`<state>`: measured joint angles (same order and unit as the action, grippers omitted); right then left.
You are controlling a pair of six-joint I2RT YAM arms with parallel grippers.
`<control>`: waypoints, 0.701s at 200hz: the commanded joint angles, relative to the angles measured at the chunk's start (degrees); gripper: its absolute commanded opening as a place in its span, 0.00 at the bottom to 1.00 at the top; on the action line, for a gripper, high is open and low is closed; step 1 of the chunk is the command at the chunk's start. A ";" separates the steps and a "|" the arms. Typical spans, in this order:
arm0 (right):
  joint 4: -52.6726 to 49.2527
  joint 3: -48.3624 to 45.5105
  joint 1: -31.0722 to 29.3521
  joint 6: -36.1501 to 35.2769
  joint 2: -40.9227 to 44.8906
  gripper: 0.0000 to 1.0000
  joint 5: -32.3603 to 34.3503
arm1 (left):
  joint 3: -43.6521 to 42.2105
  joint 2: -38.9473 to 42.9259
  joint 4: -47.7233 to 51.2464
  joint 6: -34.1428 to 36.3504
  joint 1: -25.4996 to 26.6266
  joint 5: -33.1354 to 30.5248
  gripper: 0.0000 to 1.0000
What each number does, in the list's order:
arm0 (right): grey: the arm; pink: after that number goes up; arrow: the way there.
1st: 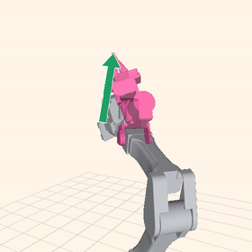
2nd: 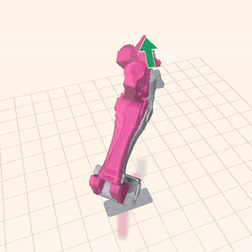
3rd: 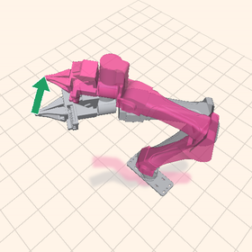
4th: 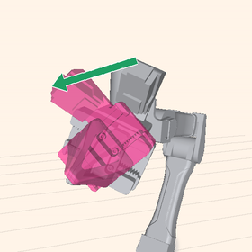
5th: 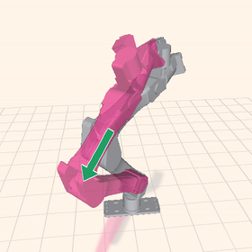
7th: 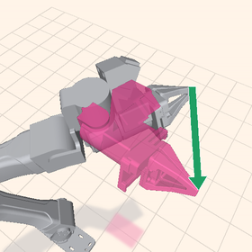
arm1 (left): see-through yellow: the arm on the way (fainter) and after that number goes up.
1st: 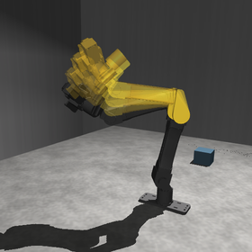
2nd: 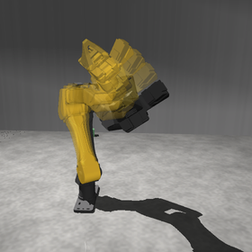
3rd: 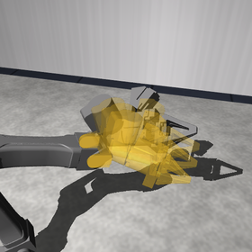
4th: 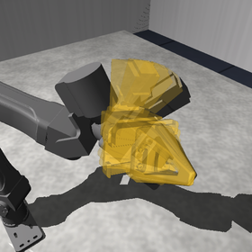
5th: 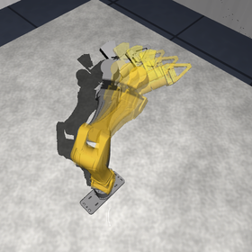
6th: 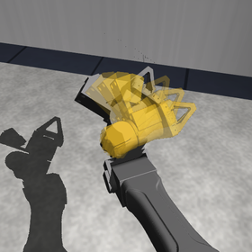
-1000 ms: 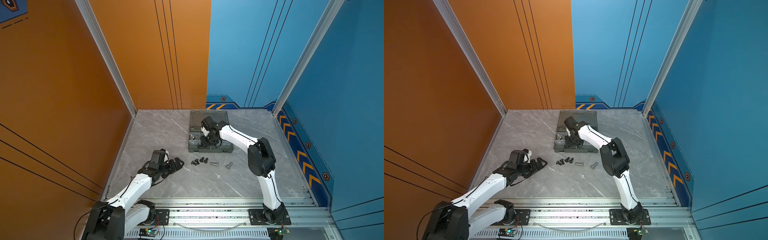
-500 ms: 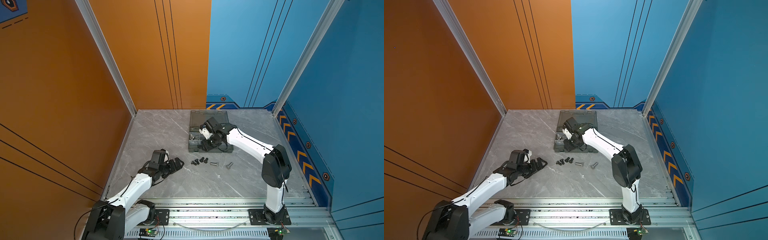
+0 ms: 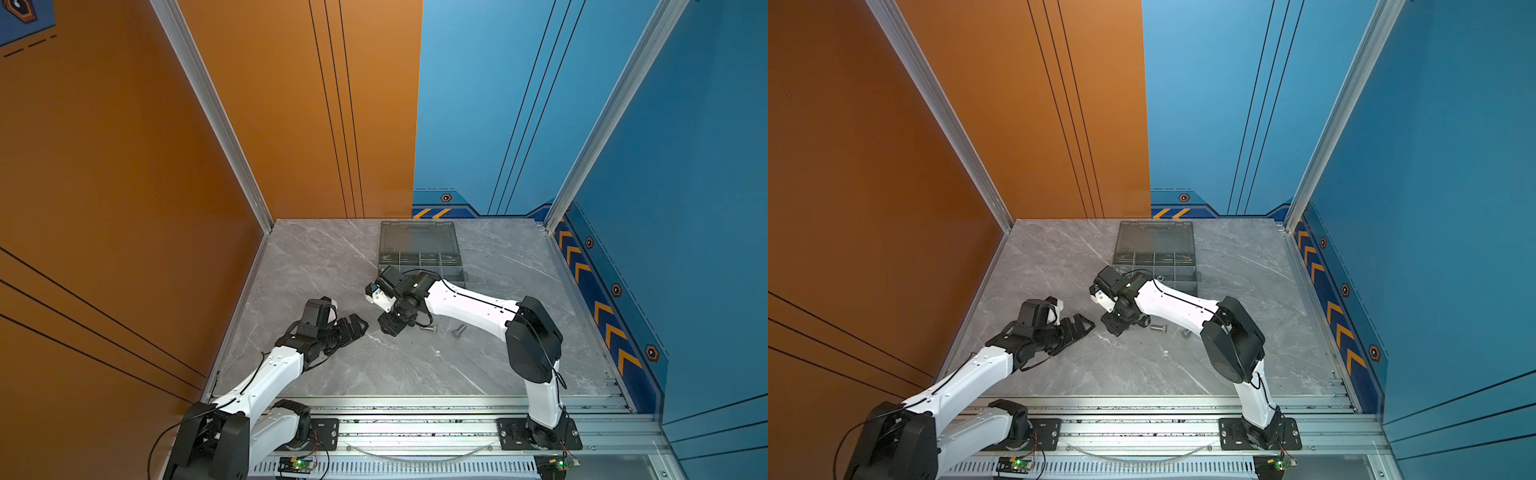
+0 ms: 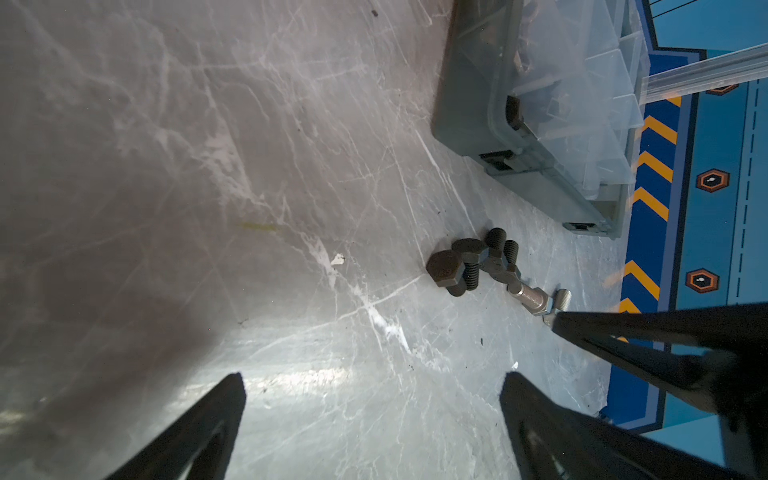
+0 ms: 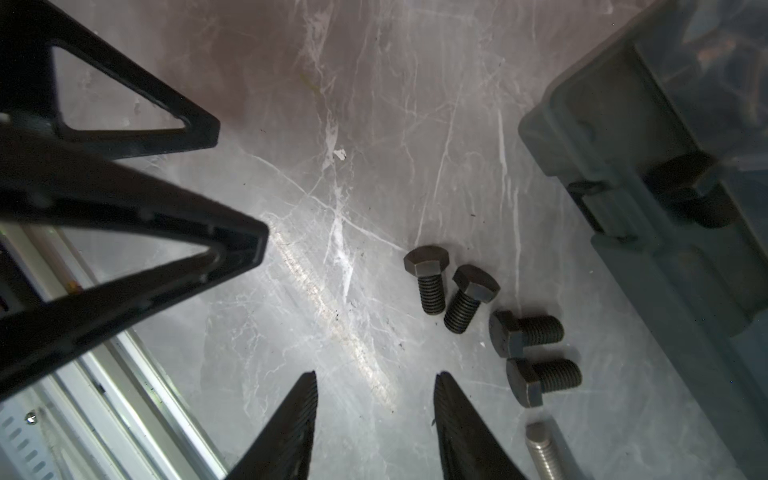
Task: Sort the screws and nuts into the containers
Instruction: 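Move the open right gripper back down toward the remaining black bolts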
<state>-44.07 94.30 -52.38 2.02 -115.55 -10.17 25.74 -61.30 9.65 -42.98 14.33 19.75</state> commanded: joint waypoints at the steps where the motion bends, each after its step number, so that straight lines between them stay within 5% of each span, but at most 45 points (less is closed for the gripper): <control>1: 0.22 2.28 0.26 -2.35 -1.79 0.48 1.89 | 1.07 1.07 0.68 0.18 0.51 -0.84 0.98; 140: 6.71 3.43 0.86 -1.69 -8.36 0.42 2.64 | 0.81 1.95 3.18 0.67 -0.02 -0.63 0.98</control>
<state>-38.68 97.12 -52.07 0.38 -122.63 -7.44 25.74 -60.14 11.62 -42.96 14.33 19.55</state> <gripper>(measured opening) 0.427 0.976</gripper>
